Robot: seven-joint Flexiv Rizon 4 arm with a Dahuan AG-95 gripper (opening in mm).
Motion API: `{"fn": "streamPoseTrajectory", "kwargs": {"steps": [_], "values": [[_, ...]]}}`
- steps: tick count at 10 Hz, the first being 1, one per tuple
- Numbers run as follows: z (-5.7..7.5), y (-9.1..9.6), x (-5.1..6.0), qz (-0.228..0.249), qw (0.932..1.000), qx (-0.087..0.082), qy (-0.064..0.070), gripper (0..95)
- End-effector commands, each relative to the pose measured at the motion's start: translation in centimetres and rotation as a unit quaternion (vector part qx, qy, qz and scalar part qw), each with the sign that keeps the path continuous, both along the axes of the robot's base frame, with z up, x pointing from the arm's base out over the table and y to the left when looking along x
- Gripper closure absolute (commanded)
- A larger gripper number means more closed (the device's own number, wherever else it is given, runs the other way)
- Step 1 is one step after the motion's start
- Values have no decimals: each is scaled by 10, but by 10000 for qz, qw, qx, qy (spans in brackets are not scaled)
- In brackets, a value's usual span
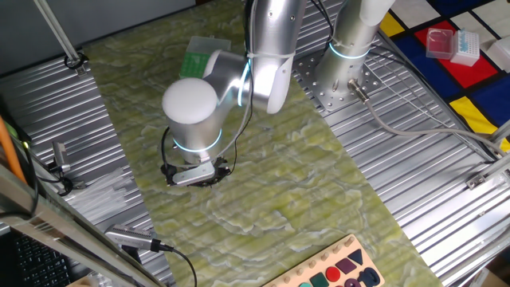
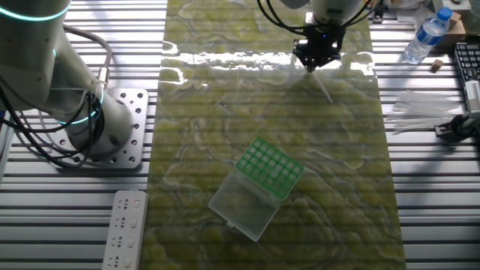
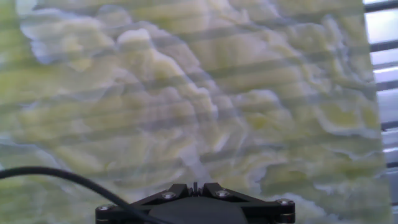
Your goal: Insert a large pipette tip into the holder for large pipette tips
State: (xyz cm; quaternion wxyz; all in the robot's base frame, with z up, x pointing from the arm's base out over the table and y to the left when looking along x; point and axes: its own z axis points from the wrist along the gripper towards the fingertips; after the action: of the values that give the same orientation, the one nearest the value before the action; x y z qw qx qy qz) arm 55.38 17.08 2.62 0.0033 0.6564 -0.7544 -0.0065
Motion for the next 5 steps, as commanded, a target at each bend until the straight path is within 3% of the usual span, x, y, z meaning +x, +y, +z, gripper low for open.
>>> {"fn": "streamPoseTrajectory", "kwargs": {"steps": [1,2,5], "values": [[0,5,2,491,9988,22,26,950],[-1,12,-2,742,9972,-27,21,760],[-3,18,-7,1320,9912,24,26,760]]}}
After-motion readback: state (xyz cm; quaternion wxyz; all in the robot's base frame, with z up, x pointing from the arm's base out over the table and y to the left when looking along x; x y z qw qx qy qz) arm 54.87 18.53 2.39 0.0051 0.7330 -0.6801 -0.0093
